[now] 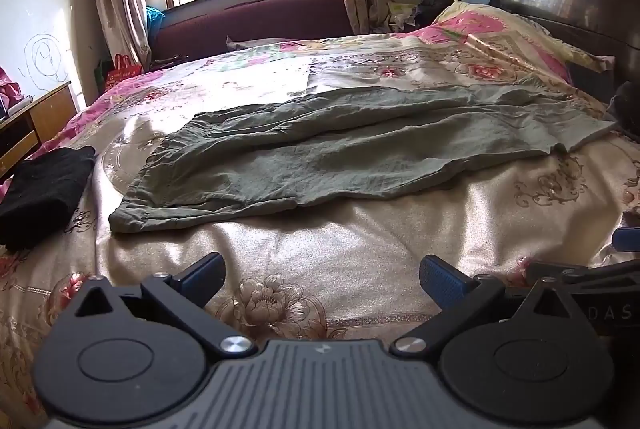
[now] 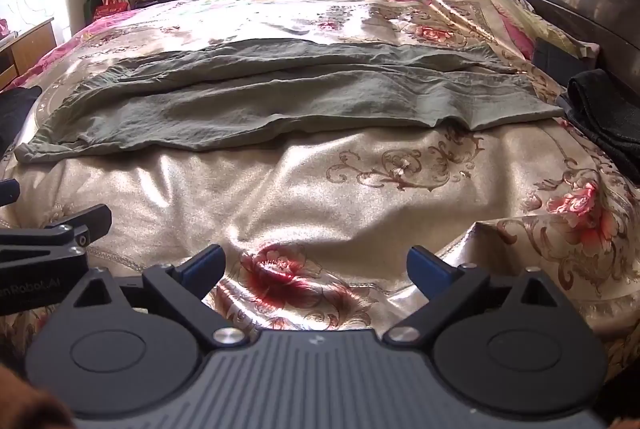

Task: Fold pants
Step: 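Move both tools toward the waistband of the olive-green pants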

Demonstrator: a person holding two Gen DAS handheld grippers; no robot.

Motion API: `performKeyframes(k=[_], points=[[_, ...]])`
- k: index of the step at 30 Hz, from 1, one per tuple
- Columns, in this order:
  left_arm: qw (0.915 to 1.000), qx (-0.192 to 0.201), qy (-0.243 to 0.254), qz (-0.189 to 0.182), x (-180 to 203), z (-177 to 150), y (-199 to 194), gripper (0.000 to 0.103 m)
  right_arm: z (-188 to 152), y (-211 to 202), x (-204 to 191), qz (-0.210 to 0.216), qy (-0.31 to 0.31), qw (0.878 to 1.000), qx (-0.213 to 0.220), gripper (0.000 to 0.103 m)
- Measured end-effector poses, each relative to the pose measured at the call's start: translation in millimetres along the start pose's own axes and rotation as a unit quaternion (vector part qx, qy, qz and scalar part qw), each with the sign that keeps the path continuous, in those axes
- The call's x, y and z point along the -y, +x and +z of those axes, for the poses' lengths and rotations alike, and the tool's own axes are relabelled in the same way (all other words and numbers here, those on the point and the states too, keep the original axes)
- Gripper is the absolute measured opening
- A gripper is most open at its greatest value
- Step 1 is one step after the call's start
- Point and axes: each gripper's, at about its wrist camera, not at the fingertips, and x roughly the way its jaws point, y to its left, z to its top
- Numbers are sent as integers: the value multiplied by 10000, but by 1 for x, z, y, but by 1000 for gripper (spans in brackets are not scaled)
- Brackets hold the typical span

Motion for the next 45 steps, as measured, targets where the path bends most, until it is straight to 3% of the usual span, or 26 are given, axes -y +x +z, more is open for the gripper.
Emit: performKeyframes(k=[23, 45], points=[[9990, -16, 448, 46, 39, 32, 10, 103, 6, -7, 38, 452, 962, 9943, 120, 96], [9983, 103, 572, 17, 48, 36, 12, 103, 8, -2, 45, 459, 1156, 9922, 40, 94]])
